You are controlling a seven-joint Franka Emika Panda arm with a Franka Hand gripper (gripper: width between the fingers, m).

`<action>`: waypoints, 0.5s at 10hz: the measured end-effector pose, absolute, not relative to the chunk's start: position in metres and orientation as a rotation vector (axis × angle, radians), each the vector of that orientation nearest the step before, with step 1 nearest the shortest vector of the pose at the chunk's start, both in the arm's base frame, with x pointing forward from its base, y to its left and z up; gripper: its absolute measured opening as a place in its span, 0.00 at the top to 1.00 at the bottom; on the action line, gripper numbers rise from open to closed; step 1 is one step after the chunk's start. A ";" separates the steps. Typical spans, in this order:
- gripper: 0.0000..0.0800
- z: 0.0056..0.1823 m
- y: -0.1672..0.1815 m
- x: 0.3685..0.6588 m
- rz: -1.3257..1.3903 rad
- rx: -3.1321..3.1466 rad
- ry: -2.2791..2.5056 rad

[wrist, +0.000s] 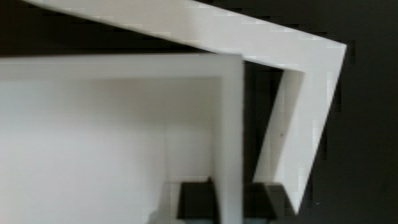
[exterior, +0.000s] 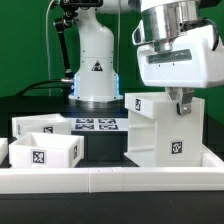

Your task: Assemble drawer

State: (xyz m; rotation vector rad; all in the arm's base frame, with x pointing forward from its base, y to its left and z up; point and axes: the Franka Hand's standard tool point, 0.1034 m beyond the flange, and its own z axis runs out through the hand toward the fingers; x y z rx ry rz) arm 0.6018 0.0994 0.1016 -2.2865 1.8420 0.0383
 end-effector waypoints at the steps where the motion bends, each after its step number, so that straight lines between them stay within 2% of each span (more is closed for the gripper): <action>1: 0.95 0.101 0.101 0.602 0.060 -2.204 1.926; 5: 0.95 0.098 0.101 0.620 0.082 -2.102 2.003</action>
Offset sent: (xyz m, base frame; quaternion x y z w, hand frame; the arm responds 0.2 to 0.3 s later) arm 0.0323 -0.0048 -0.0173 0.0111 0.0155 0.0135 0.9997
